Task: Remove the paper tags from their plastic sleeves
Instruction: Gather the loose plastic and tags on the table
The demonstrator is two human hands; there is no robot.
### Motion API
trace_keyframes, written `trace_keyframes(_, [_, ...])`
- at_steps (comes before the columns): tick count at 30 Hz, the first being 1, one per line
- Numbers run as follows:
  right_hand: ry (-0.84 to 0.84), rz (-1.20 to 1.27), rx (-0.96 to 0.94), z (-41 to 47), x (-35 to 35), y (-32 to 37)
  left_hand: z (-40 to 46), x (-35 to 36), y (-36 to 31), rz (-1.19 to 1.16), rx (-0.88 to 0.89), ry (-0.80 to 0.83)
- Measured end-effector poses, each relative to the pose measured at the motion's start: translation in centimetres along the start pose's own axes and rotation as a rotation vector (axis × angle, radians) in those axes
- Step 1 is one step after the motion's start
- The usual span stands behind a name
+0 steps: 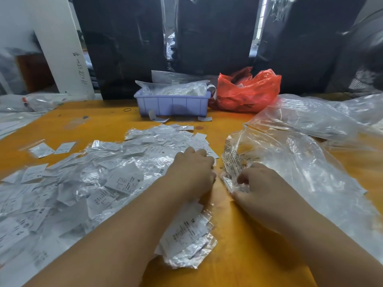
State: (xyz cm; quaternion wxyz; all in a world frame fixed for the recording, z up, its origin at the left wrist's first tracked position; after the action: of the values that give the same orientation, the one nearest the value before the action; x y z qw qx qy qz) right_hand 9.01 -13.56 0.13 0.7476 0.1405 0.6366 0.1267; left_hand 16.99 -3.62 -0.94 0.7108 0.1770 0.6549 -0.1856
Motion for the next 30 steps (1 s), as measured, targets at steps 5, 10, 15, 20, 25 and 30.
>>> trace_keyframes(5, [-0.014,-0.006,0.001,0.0,0.0,-0.1,1.5,-0.9,0.6,-0.086,0.003,-0.048])
trace_keyframes(10, [-0.022,0.002,-0.013,0.0,0.0,-0.1,2.0,0.1,0.3,-0.060,0.031,0.094])
trace_keyframes(15, [-0.036,0.001,-0.024,0.0,0.0,0.0,1.9,-0.7,0.6,-0.103,0.047,0.007])
trace_keyframes(20, [-0.038,0.011,-0.020,0.1,-0.1,-0.1,1.6,0.7,0.5,-0.146,0.078,0.143])
trace_keyframes(25, [-0.035,0.025,-0.020,0.1,0.0,-0.1,2.2,-0.7,0.9,-0.193,0.083,0.039])
trace_keyframes(30, [-0.049,-0.012,0.050,0.2,-0.8,-1.3,3.3,0.9,3.2,-0.055,-0.071,0.167])
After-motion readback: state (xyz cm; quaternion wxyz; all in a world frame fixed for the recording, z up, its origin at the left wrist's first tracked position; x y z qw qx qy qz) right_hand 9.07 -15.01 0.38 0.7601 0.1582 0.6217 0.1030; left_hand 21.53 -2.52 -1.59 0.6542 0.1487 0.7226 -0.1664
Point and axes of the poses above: each hand's wrist, its own z-axis towards the middle knuckle, its own x-axis out of the palm, y = z × x, the point moved 10 cm from there along z, towards the middle knuckle, and after that the axes turned 3 degrees about -x, right-handed, at the moved point
